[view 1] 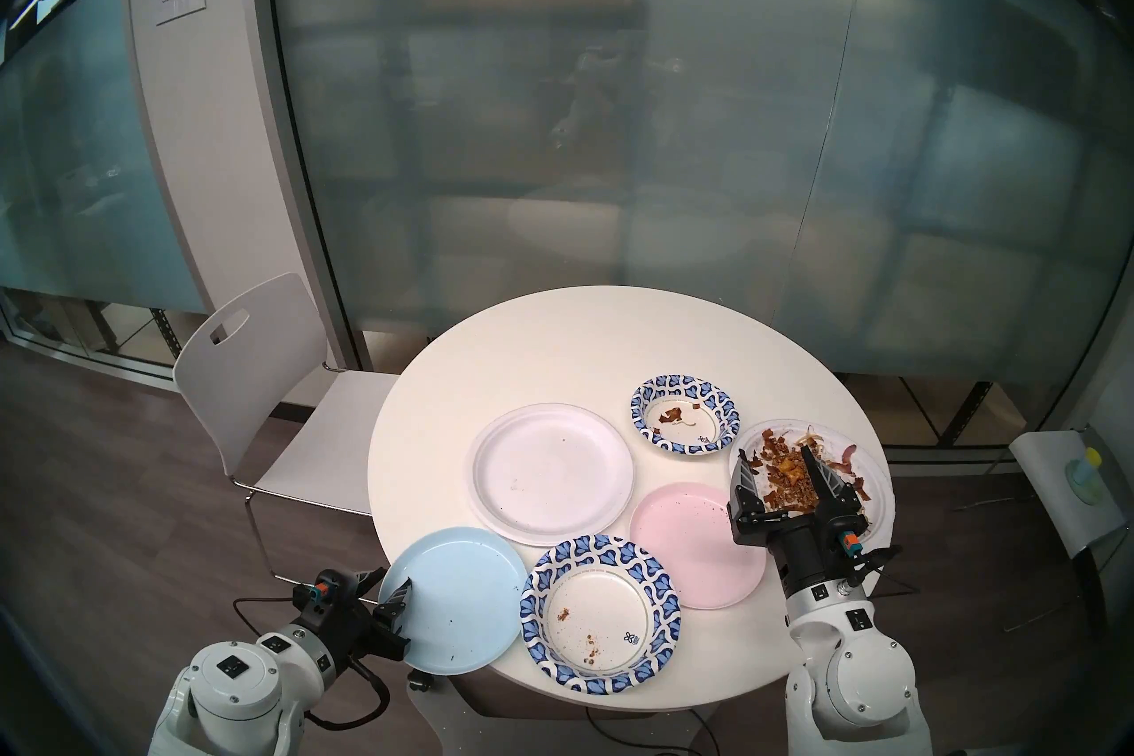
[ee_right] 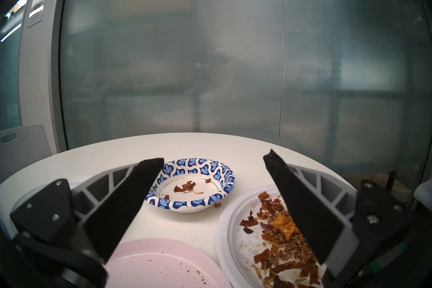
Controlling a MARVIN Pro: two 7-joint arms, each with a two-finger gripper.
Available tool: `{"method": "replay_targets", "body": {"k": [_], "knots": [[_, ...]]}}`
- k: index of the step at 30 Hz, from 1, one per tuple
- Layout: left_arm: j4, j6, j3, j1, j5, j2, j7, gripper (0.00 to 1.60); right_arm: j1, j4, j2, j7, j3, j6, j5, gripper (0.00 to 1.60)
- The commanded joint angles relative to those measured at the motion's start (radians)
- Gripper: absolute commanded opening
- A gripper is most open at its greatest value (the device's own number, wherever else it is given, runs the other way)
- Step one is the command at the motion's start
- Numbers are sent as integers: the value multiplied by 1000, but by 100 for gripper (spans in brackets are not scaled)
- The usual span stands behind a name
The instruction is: Stack the plates into one stack
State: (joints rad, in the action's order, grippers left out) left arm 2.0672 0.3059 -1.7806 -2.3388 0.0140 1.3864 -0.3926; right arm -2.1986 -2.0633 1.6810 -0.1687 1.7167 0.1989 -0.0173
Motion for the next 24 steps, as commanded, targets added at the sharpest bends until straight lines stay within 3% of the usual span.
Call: {"method": "replay_targets", "body": {"k": [1,4,7,10,24], "knots": [[15,8,0,-7,0,4,2,67,2,-21,0,0,-1,3,0,160],[25,16,3,-10,0,7,4,37,2,-21,0,0,-1,3,0,160],[29,22,5,-10,0,10,8,29,2,-21,0,0,-1,3,0,160],[25,25,7,-7,0,13,12,0,2,-21,0,0,-1,3,0,160],[25,49,-8,22,21,39,36,0,2,-21,0,0,-1,4,0,160]]}}
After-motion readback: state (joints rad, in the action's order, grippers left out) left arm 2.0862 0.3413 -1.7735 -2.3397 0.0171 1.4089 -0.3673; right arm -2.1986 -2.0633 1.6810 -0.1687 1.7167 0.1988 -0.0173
